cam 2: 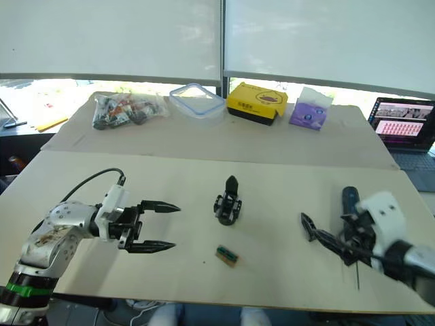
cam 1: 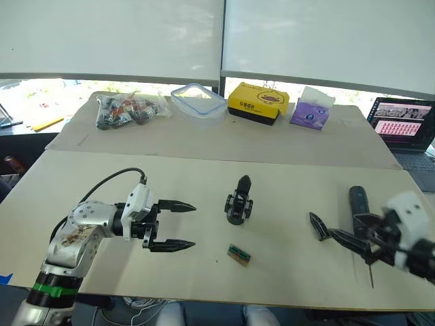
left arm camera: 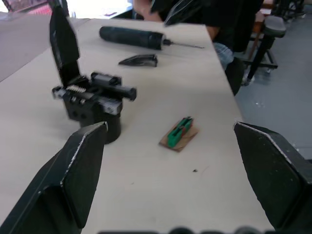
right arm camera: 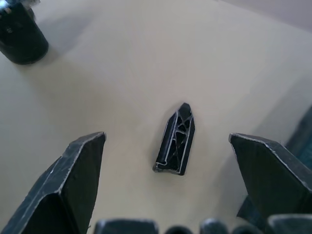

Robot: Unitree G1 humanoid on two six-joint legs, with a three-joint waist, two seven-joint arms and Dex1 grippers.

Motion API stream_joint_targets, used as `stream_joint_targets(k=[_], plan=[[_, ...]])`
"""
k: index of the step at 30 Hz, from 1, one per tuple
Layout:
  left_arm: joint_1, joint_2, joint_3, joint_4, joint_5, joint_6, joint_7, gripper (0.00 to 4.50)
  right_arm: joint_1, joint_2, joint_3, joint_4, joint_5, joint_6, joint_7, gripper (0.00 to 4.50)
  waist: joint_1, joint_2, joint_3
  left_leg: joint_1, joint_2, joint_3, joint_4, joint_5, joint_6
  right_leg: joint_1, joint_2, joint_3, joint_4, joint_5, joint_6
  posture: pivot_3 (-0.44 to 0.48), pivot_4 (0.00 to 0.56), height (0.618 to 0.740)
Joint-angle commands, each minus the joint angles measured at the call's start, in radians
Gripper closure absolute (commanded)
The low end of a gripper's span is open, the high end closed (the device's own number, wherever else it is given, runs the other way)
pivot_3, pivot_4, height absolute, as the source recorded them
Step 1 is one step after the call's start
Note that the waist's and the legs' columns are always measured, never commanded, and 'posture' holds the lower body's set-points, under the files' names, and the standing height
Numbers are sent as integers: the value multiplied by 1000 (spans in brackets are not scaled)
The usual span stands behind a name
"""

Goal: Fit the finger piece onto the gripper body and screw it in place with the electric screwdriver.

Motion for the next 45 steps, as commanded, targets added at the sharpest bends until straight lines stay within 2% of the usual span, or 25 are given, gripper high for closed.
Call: stream_joint_targets(k=[1,4,9,19,22,25,27,30,33,35,39,41,43,45], plan=[[1,-8,16,-64,-31,8,41,132,-163,-28,148,98,-25,149,-19,0,5,0,0,-1,0,0,0,0,0,0,0,0,0,0,0,0,150,740],[2,-18,19,-85,-33,12,82,132,-300,-34,275,162,-80,237,-5,0,9,-1,0,-4,-1,0,1,0,1,-2,0,0,-1,0,1,0,150,740],[7,-21,21,-107,-36,16,131,132,-395,-16,417,217,-179,291,38,0,6,0,0,-4,-1,0,1,0,1,-3,0,0,0,-1,2,0,150,740],[13,-25,11,-124,-44,12,161,132,-451,97,475,264,-304,294,65,0,-8,-5,-2,-2,0,0,2,0,1,-2,1,0,0,0,2,0,150,740],[8,-26,10,-119,-45,12,160,0,-456,98,492,251,-320,326,93,772,-12,-6,-2,-2,0,0,3,0,1,-1,1,0,0,1,2,0,150,740],[5,-26,7,-114,-45,12,159,0,-456,100,498,240,-336,343,112,1823,-11,-6,-2,-2,0,0,3,0,1,-1,1,0,1,1,2,0,150,740],[4,-30,8,-113,-50,18,164,0,-448,105,476,226,-346,333,119,2598,-8,-6,-1,-2,0,0,3,0,1,-1,1,0,0,0,2,0,150,740],[-10,-48,23,-112,-86,59,200,0,-402,112,386,177,-353,265,132,3400,0,-6,-1,-2,0,0,3,0,1,-2,1,0,0,0,2,0,150,740],[-35,-71,49,-115,-142,123,266,0,-329,126,286,103,-379,145,155,3397,3,-5,-1,-3,0,0,3,0,1,-2,1,0,0,0,2,0,150,740],[-80,-116,89,-116,-232,214,385,0,-259,187,164,-21,-412,-72,185,3397,7,-5,0,-3,0,0,2,0,1,-2,1,0,1,0,3,0,150,740],[-166,-207,131,-117,-363,337,579,0,-245,332,61,-203,-444,-284,131,3397,2,-3,0,-3,0,0,3,0,1,-2,1,0,2,1,5,0,150,740],[-213,-263,136,-107,-389,360,668,0,-276,380,86,-263,-482,-333,82,3397,3,-4,0,-3,0,-1,3,0,1,-1,2,0,2,1,6,0,150,740],[-280,-350,130,-81,-405,371,777,0,-362,433,202,-319,-563,-360,-3,3397,3,-4,0,-3,0,-1,3,0,1,-1,2,0,2,1,6,0,150,740],[-315,-401,125,-72,-403,375,833,0,-419,481,274,-338,-606,-357,-55,3397,2,-4,0,-3,0,-1,4,0,1,-1,2,0,1,2,6,0,150,740]])
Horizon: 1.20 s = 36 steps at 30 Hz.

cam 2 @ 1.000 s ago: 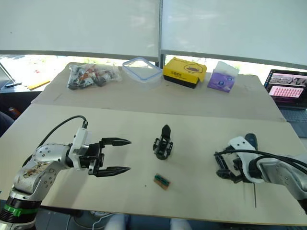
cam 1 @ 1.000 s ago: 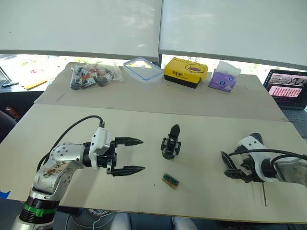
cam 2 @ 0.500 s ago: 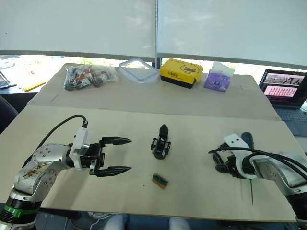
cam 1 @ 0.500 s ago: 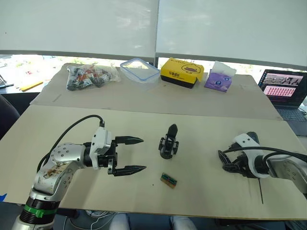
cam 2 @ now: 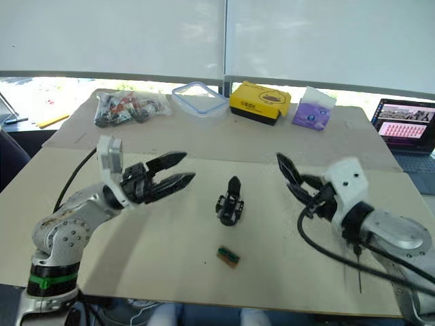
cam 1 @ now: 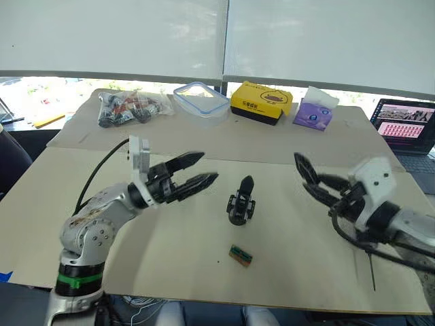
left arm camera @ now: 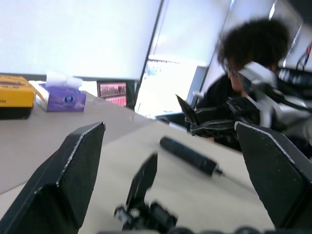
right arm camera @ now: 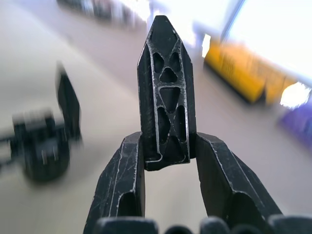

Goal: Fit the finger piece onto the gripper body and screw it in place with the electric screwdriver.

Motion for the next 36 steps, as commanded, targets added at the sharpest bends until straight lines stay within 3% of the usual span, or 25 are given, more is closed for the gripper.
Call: stream_joint_targets(k=[1,4,9,19,23,30,36], plan=[[-67,-77,-10,3,-11,1,115,0,-99,60,128,-62,-106,-30,-108,3397,1,0,0,0,0,0,0,0,0,0,0,0,0,0,0,0,150,740],[-110,-168,-42,16,11,-31,159,0,-198,117,282,-44,-205,9,-173,3397,2,0,0,0,0,0,-1,0,0,0,0,0,0,0,0,0,150,740],[-116,-264,-76,-7,34,-51,218,0,-237,163,401,-29,-301,41,-201,3397,10,0,0,-1,0,0,-2,0,0,0,0,0,-1,2,-4,0,150,740],[-84,-313,-91,-39,59,-83,272,0,-201,194,423,-14,-372,8,-169,3397,9,0,0,-1,-1,0,-2,0,0,0,0,0,-1,2,-3,0,150,740],[-61,-332,-91,-57,56,-99,277,1226,-185,201,423,-13,-394,-3,-160,3397,7,0,0,-1,-1,0,-2,0,0,0,0,0,-2,2,-3,0,150,740],[-46,-335,-105,-58,49,-93,277,4413,-201,217,416,17,-418,-37,-135,3397,6,0,0,-1,-1,0,-2,0,0,0,0,0,-2,1,-2,0,150,740],[-51,-360,-97,-45,41,-112,295,4500,-207,225,404,30,-414,-54,-99,3397,6,0,0,-1,-1,0,-3,0,0,0,0,0,-3,1,-2,0,150,740]])
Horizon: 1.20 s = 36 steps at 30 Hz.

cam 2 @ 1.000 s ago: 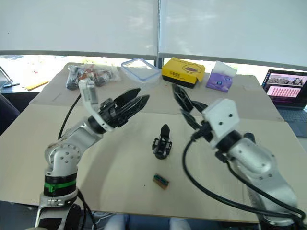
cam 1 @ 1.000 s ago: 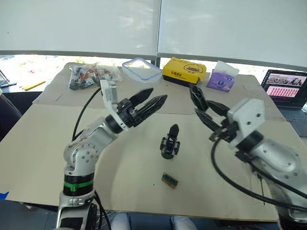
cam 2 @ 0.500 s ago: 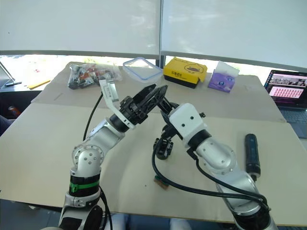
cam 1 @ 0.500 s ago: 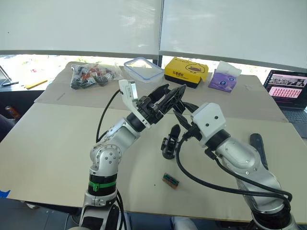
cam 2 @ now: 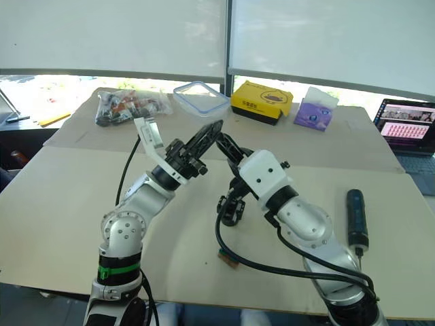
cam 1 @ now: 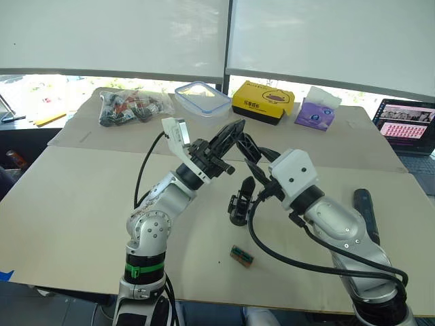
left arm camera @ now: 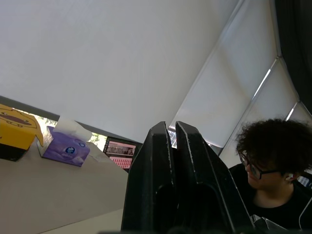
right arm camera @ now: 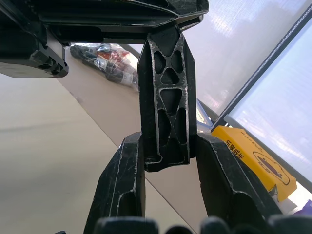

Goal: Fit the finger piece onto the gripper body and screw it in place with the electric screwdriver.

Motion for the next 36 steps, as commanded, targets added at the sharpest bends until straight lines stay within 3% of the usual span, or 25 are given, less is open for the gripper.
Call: stream_joint_targets(k=[1,2,3,7,10,13,17,20,29,36], plan=[[-17,-26,3,-19,-15,-25,5,4500,-15,15,-37,-13,24,-29,29,3397,0,0,0,0,0,0,0,0,0,0,0,0,0,0,0,0,150,740],[-27,-26,13,-10,-24,-24,3,4500,-21,12,-54,-10,51,-26,57,3397,1,0,0,0,0,0,0,0,0,0,0,0,0,0,0,0,150,740],[-37,-26,21,-1,-30,-23,0,4500,-28,9,-67,-5,69,-25,78,2367,0,0,0,0,0,0,0,0,0,0,0,0,0,0,0,0,150,740],[-79,21,70,29,-76,0,-37,4500,-41,-61,-179,18,144,-79,197,963,0,0,1,0,0,0,0,0,0,0,0,0,0,-1,1,0,150,740],[-108,103,87,64,-109,49,-107,4500,-25,-117,-282,21,351,-16,358,25,-2,0,1,0,0,0,-1,0,0,0,0,0,-1,-1,2,0,150,740],[-131,191,83,94,-140,109,-206,4500,-41,-159,-344,39,507,77,426,25,-7,0,1,0,0,0,-2,0,0,0,0,0,0,-1,2,0,150,740],[-155,386,40,139,-175,271,-425,4500,-119,-229,-406,98,823,365,462,25,-11,0,4,0,0,0,-2,0,0,-1,0,0,0,-1,1,0,150,740],[-166,477,-17,136,-182,342,-566,4500,-172,-289,-359,131,970,537,473,25,-10,1,4,0,0,0,-3,0,0,-1,0,0,-1,0,-2,0,150,740],[-190,477,-110,133,-114,359,-661,4500,-317,-182,-263,212,1185,743,308,25,-6,0,5,-8,0,0,-3,0,0,-10,0,0,1,0,-3,0,150,740],[-179,468,-121,124,-57,317,-691,4500,-329,-198,-243,235,1224,795,248,25,-4,1,5,-16,0,-1,-2,0,0,-18,1,0,3,3,-4,0,150,740]])
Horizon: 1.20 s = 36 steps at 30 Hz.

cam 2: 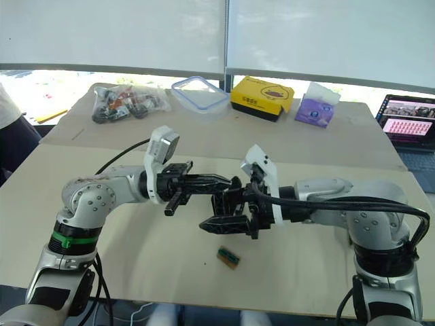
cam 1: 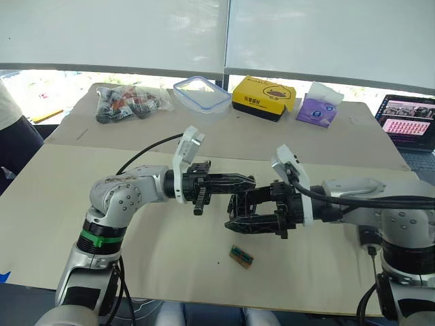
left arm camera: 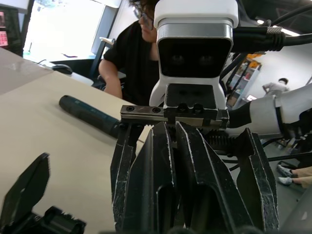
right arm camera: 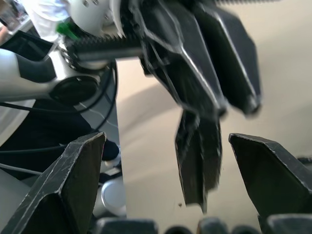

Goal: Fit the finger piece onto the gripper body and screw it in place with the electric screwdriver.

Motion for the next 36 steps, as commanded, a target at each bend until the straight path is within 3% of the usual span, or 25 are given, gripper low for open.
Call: stream_joint_targets(k=[1,3,12,16,19,21,24,26,30,36], plan=[[1,-2,0,-35,27,-46,-35,4500,-10,-8,-6,-6,32,10,-23,262,0,0,0,0,0,0,0,0,0,0,0,0,0,0,0,0,150,740],[8,3,-2,-41,35,-45,-47,4500,-7,-6,-7,-5,42,11,-31,803,0,0,0,0,0,0,0,0,0,0,0,0,0,1,2,0,150,740],[39,5,-12,-82,40,-34,-64,4500,25,-24,-3,-17,46,-5,-26,4011,-1,0,0,0,0,0,1,0,0,0,0,0,0,3,5,0,150,740],[52,2,-7,-101,8,-5,-60,4500,44,-34,3,-39,30,-32,-9,4117,0,0,0,0,0,0,1,0,0,0,0,0,0,3,5,0,150,740],[55,-8,33,-102,-28,7,-36,3352,87,-45,-4,-82,-10,-101,37,4117,0,0,0,0,0,0,1,0,0,0,0,0,0,3,6,0,150,740],[66,34,49,-95,7,-33,-77,2464,125,-57,-24,-101,-25,-144,59,4117,0,0,0,-1,0,0,1,0,0,0,0,0,0,3,6,0,150,740],[99,121,48,-39,164,-221,-172,817,205,-74,-82,-134,-53,-253,138,4117,-4,0,0,0,0,-1,1,0,0,-1,1,0,1,3,6,0,150,740],[129,176,17,49,312,-447,-279,0,277,-76,-133,-149,-80,-343,201,4117,0,0,0,0,0,-1,1,0,0,0,1,0,1,3,5,0,150,740],[159,222,-76,257,559,-827,-421,0,396,-113,-150,-159,-210,-480,259,4117,6,0,0,0,0,-1,1,0,0,1,0,0,-1,0,-1,0,150,740],[141,87,-144,469,701,-992,-369,0,537,-29,-165,-131,-383,-781,354,4117,29,0,0,-2,0,0,2,0,0,1,0,-1,-1,-1,1,0,150,740]])
